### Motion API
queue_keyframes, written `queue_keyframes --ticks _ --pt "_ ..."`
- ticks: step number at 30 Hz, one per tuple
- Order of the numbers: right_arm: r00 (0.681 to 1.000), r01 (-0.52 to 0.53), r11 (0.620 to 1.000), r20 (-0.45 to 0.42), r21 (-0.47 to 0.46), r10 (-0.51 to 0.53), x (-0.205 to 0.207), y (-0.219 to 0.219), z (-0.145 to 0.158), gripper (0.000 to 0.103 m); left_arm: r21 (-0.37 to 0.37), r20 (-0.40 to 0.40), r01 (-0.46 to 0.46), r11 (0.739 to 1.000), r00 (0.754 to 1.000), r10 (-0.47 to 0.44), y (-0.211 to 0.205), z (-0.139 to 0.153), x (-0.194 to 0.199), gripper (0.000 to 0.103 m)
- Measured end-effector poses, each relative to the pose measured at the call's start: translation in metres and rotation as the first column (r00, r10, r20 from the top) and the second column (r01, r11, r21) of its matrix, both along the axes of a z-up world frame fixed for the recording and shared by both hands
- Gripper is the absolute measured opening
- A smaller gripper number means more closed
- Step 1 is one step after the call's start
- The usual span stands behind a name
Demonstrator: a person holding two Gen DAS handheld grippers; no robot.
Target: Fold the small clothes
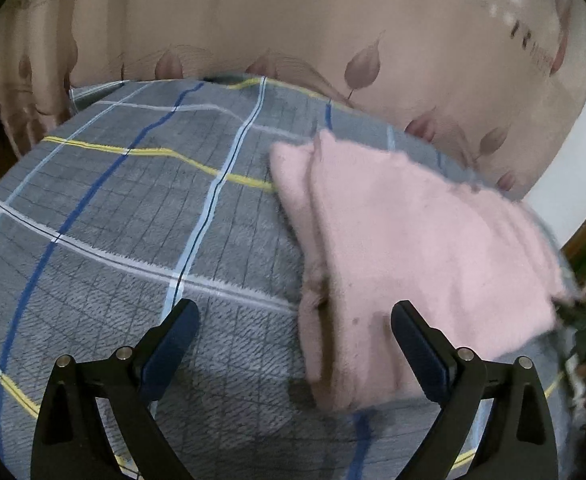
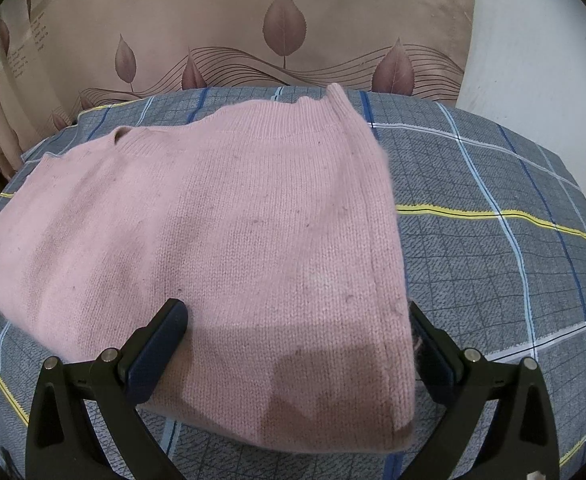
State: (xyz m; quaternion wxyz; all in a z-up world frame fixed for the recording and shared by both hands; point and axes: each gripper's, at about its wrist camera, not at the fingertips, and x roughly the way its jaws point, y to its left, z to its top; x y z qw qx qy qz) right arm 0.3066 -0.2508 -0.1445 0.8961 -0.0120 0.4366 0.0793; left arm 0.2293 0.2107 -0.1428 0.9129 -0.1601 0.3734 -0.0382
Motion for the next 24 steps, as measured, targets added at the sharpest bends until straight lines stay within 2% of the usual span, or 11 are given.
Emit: queue_keyframes --ticks 3,4,6,11,16,17,18,19,20,23,24 --pt "1.0 0.004 1.0 -0.008 0.016 -0.004 0.0 0.0 0.0 0.102 -0.148 0.032 0.026 0.989 0.999 -0.021 0.014 0.004 0.001 0.097" --pt "1.0 0.007 1.0 -0.01 0.021 -0.007 0.0 -0.001 0.0 0.102 -0.214 0.025 0.035 0.976 0.999 -0.03 0.019 0.003 0.006 0.097" --pt "1.0 0.01 1.0 -0.009 0.019 -0.01 0.0 -0.001 0.0 0.102 -0.281 -0.024 0.042 0.959 0.998 -0.051 0.024 -0.001 0.019 0.097" --pt "1.0 0.019 0.998 -0.021 0.057 -0.018 0.0 -0.007 -0.001 0.102 -0.292 -0.075 0.16 0.943 0.979 -0.189 0.012 -0.002 0.048 0.096" --pt "0.999 0.021 0.995 -0.037 0.098 -0.018 -0.002 -0.015 0.0 0.103 -0.349 -0.099 0.17 0.922 0.971 -0.216 0.019 -0.004 0.074 0.094" --pt "0.999 0.008 0.994 -0.045 0.109 -0.003 -0.002 -0.017 0.0 0.103 -0.361 -0.098 0.169 0.917 0.971 -0.217 0.022 -0.005 0.076 0.088" --pt "0.998 -0.004 0.992 -0.055 0.127 0.012 -0.001 -0.021 0.001 0.103 -0.362 -0.097 0.164 0.918 0.972 -0.212 0.026 -0.006 0.079 0.069" --pt "0.998 -0.011 0.988 -0.064 0.157 0.021 0.001 -0.025 0.003 0.103 -0.36 -0.105 0.159 0.919 0.972 -0.209 0.028 -0.008 0.081 0.043" --pt "0.997 -0.008 0.978 -0.076 0.207 0.024 0.003 -0.032 0.005 0.103 -0.372 -0.127 0.152 0.916 0.969 -0.212 0.032 -0.014 0.086 0.034" --pt "0.991 0.019 0.941 -0.132 0.338 0.027 0.016 -0.053 0.008 0.103 -0.468 -0.116 0.161 0.869 0.963 -0.242 0.04 -0.025 0.09 0.033" --pt "0.99 0.028 0.936 -0.141 0.35 0.023 0.02 -0.057 0.009 0.103 -0.506 -0.107 0.166 0.846 0.962 -0.252 0.042 -0.027 0.092 0.033"
